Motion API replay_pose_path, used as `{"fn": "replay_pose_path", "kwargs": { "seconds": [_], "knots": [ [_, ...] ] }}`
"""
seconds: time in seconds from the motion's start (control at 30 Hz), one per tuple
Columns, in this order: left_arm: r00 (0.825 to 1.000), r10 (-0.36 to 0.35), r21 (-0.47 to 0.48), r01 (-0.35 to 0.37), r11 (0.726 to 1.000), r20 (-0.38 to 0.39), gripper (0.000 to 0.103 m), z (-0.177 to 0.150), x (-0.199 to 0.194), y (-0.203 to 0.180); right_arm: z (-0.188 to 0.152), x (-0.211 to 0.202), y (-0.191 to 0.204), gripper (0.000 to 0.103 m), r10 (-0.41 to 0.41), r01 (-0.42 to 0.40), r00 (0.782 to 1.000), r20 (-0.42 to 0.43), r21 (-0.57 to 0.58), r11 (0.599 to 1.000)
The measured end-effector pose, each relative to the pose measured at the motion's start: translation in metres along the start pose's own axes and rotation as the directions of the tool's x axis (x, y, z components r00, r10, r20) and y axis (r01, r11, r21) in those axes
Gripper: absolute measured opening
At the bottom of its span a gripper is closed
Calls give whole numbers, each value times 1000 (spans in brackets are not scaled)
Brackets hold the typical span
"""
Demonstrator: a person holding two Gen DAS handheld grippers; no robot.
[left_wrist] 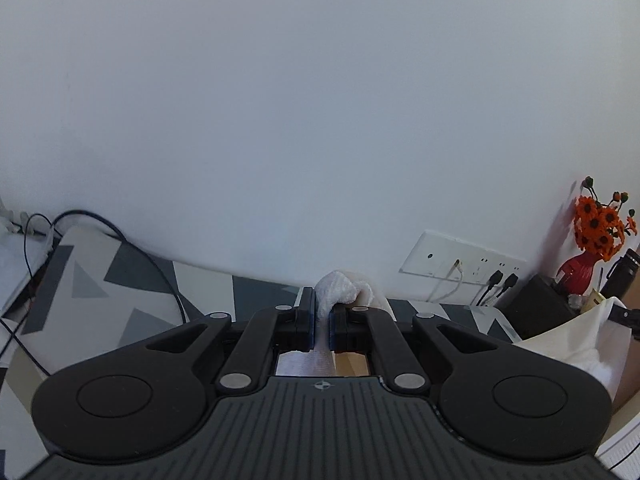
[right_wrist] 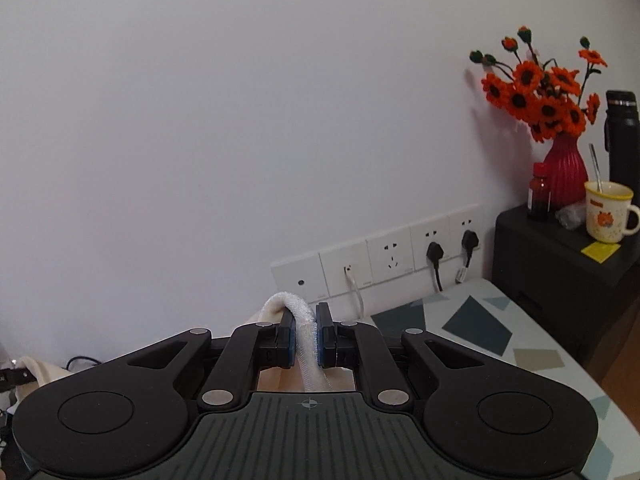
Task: Fold clothes
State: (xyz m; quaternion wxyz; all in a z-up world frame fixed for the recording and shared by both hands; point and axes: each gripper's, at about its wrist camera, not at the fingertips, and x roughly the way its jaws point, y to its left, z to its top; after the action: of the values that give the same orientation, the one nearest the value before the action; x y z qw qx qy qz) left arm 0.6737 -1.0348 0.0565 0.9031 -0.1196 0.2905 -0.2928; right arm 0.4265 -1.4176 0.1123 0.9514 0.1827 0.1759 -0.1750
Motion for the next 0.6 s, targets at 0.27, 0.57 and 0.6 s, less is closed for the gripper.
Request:
{"fn": "replay_pose_path", "kwargs": {
  "seconds": [0.27, 0.57, 0.6],
  "knots": [
    [988, 83, 9, -82, 997, -128, 7, -14, 71, 26, -24, 92, 11, 8, -46, 43, 996, -70, -47, 998],
    [940, 257, 129, -232, 964, -227, 11, -50, 128, 28, -95, 238, -5, 9, -267, 237, 926, -265, -139, 962],
    [934, 270, 130, -245, 961, -235, 17, -48, 127, 28, -100, 246, -7, 10, -280, 246, 918, -280, -150, 958]
  ]
}}
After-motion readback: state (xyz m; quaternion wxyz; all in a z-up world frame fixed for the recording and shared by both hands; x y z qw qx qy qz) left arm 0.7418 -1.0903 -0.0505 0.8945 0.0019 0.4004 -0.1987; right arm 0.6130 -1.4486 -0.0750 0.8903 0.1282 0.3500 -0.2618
